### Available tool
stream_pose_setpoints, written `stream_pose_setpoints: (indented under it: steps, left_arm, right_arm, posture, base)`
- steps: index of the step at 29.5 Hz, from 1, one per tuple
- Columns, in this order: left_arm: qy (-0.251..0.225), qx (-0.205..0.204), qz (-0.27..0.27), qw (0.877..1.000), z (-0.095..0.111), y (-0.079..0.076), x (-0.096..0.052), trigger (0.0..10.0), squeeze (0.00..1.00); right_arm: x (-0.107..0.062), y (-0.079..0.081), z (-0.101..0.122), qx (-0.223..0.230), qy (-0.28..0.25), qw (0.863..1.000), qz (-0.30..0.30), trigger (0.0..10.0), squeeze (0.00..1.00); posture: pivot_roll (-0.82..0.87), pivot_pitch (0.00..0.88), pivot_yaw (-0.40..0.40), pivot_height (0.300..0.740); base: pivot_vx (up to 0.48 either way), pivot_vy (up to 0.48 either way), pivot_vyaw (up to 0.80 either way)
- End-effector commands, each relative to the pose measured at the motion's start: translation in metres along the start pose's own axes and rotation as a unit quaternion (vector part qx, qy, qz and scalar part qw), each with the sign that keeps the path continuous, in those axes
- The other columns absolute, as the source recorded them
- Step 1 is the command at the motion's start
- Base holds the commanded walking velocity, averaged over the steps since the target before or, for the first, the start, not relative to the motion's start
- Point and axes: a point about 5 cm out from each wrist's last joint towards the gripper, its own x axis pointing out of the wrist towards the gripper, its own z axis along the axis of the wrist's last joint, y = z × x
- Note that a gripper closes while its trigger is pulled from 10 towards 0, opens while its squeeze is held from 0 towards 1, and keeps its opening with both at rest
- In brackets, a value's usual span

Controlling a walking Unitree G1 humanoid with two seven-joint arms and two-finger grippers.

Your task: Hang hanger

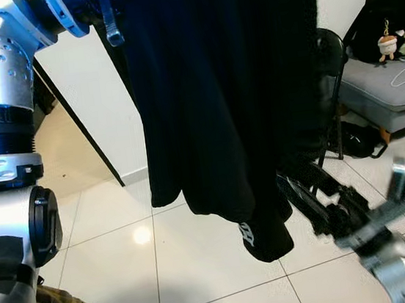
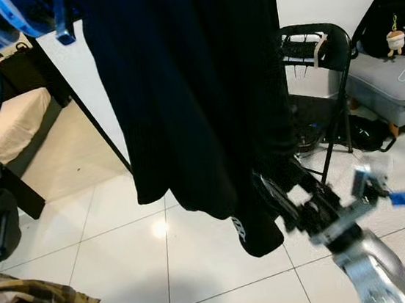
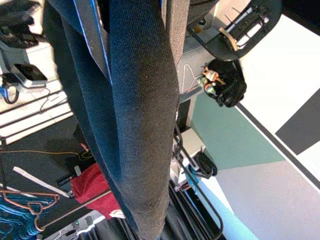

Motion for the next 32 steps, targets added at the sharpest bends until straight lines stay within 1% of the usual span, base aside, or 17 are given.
stream_pose_setpoints:
  steps: [1,2,3,7,9,10,14,17,21,23,24,26,27,28,29,31,32]
  left_arm:
    - [-0.024,0.013,0.002,1.000,0.012,0.002,-0.003,10.0,0.00]
    - [-0.024,0.013,0.002,1.000,0.012,0.002,-0.003,10.0,0.00]
    - [-0.024,0.013,0.002,1.000,0.011,0.002,-0.004,10.0,0.00]
    - [-0.023,0.012,0.004,1.000,0.009,0.002,-0.005,10.0,0.00]
    - [-0.023,0.012,0.004,1.000,0.009,0.002,-0.005,10.0,0.00]
    - [-0.021,0.011,0.005,1.000,0.008,0.002,-0.006,10.0,0.00]
    - [-0.013,0.004,0.015,1.000,0.000,0.002,-0.011,10.0,0.00]
    - [-0.011,0.002,0.017,1.000,-0.001,0.002,-0.013,10.0,0.00]
    - [-0.004,-0.012,0.039,0.999,-0.011,0.003,-0.022,10.0,0.00]
    - [-0.004,-0.012,0.039,0.999,-0.011,0.003,-0.022,10.0,0.00]
    - [0.001,-0.026,0.060,0.998,-0.019,0.003,-0.031,10.0,0.00]
    - [0.001,-0.026,0.060,0.998,-0.019,0.003,-0.031,10.0,0.00]
    - [0.005,-0.035,0.074,0.997,-0.024,0.002,-0.037,10.0,0.00]
    - [0.008,-0.050,0.091,0.995,-0.033,0.000,-0.046,10.0,0.00]
    - [0.008,-0.050,0.091,0.995,-0.033,0.000,-0.046,10.0,0.00]
    - [0.022,-0.087,0.122,0.988,-0.059,-0.010,-0.065,10.0,0.00]
    - [0.022,-0.087,0.122,0.988,-0.059,-0.010,-0.065,10.0,0.00]
  right_arm:
    - [0.003,-0.008,0.001,0.006,-0.018,0.999,-0.032,10.0,0.00]
    - [0.003,-0.008,0.001,0.006,-0.018,0.999,-0.032,10.0,0.00]
    - [0.008,-0.016,0.007,0.007,-0.043,0.997,-0.059,10.0,0.00]
    - [0.011,-0.020,0.012,0.006,-0.065,0.995,-0.078,10.0,0.00]
    - [0.011,-0.020,0.012,0.006,-0.065,0.995,-0.078,10.0,0.00]
    - [0.011,-0.020,0.014,0.005,-0.074,0.994,-0.084,0.0,0.00]
    - [0.010,-0.021,0.020,0.004,-0.093,0.992,-0.085,0.0,0.00]
    - [0.009,-0.021,0.021,0.003,-0.094,0.992,-0.086,0.0,0.00]
    - [0.010,-0.028,0.025,-0.014,-0.093,0.990,-0.103,0.0,0.00]
    - [0.010,-0.028,0.025,-0.014,-0.093,0.990,-0.103,0.0,0.00]
    - [0.013,-0.035,0.027,-0.043,-0.071,0.989,-0.122,0.0,0.00]
    - [0.013,-0.035,0.027,-0.043,-0.071,0.989,-0.122,0.0,0.00]
    - [0.014,-0.039,0.024,-0.077,-0.041,0.987,-0.134,0.0,0.00]
    - [0.016,-0.045,0.021,-0.118,-0.006,0.981,-0.151,0.0,0.00]
    - [0.016,-0.045,0.021,-0.118,-0.006,0.981,-0.151,0.0,0.00]
    - [0.021,-0.058,0.024,-0.163,0.015,0.969,-0.185,0.0,0.00]
    - [0.021,-0.058,0.024,-0.163,0.015,0.969,-0.185,0.0,0.00]
  posture:
    - [-0.06,0.000,0.189,0.740]
    - [-0.06,0.000,0.189,0.740]
    - [-0.06,0.000,0.186,0.740]
    - [-0.06,0.000,0.186,0.740]
    - [-0.06,0.000,0.186,0.740]
    - [-0.06,0.000,0.185,0.740]
    - [-0.07,0.000,0.182,0.740]
    - [-0.07,0.000,0.182,0.740]
    - [-0.07,0.000,0.173,0.740]
    - [-0.07,0.000,0.173,0.740]
    - [-0.07,0.000,0.162,0.740]
    - [-0.07,0.000,0.162,0.740]
    - [-0.07,0.000,0.157,0.740]
    - [-0.07,0.000,0.151,0.740]
    - [-0.07,0.000,0.151,0.740]
    - [-0.07,0.000,0.134,0.740]
    - [-0.07,0.000,0.134,0.740]
  base:
    - [0.000,0.000,0.00]
    - [0.000,0.000,0.00]
    - [0.000,0.000,0.00]
    - [0.000,0.000,0.00]
    - [0.000,0.000,0.00]
    - [0.000,0.000,0.00]
    - [0.000,0.000,0.00]
    - [0.000,0.000,0.00]
    - [0.000,0.000,0.00]
    - [0.000,0.000,0.00]
    - [0.000,0.000,0.00]
    - [0.000,0.000,0.00]
    - [0.000,0.000,0.00]
    - [0.000,0.000,0.00]
    - [0.000,0.000,0.00]
    - [0.000,0.000,0.00]
    - [0.000,0.000,0.00]
